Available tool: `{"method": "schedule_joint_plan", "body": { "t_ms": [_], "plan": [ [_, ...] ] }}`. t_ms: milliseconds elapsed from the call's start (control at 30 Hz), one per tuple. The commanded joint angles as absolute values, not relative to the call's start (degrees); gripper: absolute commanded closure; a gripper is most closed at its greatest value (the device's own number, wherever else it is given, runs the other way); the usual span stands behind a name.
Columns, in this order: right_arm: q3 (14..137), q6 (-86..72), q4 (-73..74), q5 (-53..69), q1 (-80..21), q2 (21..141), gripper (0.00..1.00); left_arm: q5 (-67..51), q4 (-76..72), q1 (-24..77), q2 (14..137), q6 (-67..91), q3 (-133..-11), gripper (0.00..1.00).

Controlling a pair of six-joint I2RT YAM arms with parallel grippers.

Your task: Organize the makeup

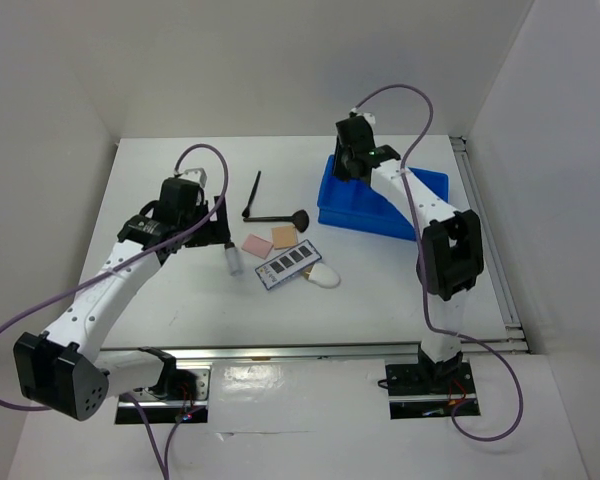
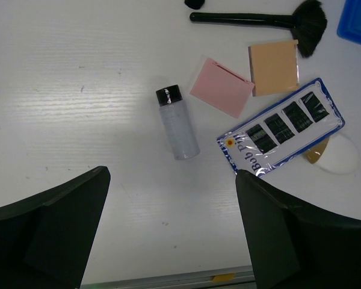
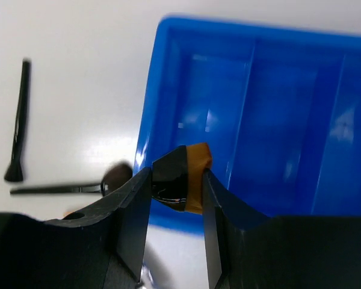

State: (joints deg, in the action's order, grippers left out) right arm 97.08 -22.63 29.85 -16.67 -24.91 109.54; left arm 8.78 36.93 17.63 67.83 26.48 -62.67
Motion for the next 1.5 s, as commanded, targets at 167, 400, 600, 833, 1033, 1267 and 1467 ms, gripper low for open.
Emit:
{"method": "schedule_joint_plan", "body": {
  "t_ms": [167,400,600,833,1033,1267,1467],
  "plan": [
    [110.1,-20.0,27.1,-12.1,-21.1,122.1,0.65,7.0,35.2,18.8,70.0,24.1,-65.9,0.0],
    [115.9,-19.5,29.7,-12.7,-20.0,124.3,0.12,8.2,35.8,19.3,70.6,24.1,-66.5,0.0],
    [107.2,-18.3,26.3,-15.3,-25.0,113.8,0.17,12.3,35.8,19.3,71.7,24.1,-66.5,0.0],
    [103.9,-17.6,24.1,-10.4,-32.8,113.5,0.4,18.4,38.4,19.3,75.8,30.7,-72.1,0.0],
    [124.1,-18.1,29.4,-9.1,-36.5,130.3,0.23,25.1,41.7,19.3,72.1,36.6,-71.7,0.0],
    [135.4,-23.8,26.1,-7.0,-37.5,142.9,0.15,26.2,37.9,19.3,63.6,34.4,-68.5,0.0],
    [139.7,-23.2,18.5,-10.7,-40.7,150.0,0.19,24.4,37.4,19.3,62.3,33.8,-67.4,0.0]
  ]
}}
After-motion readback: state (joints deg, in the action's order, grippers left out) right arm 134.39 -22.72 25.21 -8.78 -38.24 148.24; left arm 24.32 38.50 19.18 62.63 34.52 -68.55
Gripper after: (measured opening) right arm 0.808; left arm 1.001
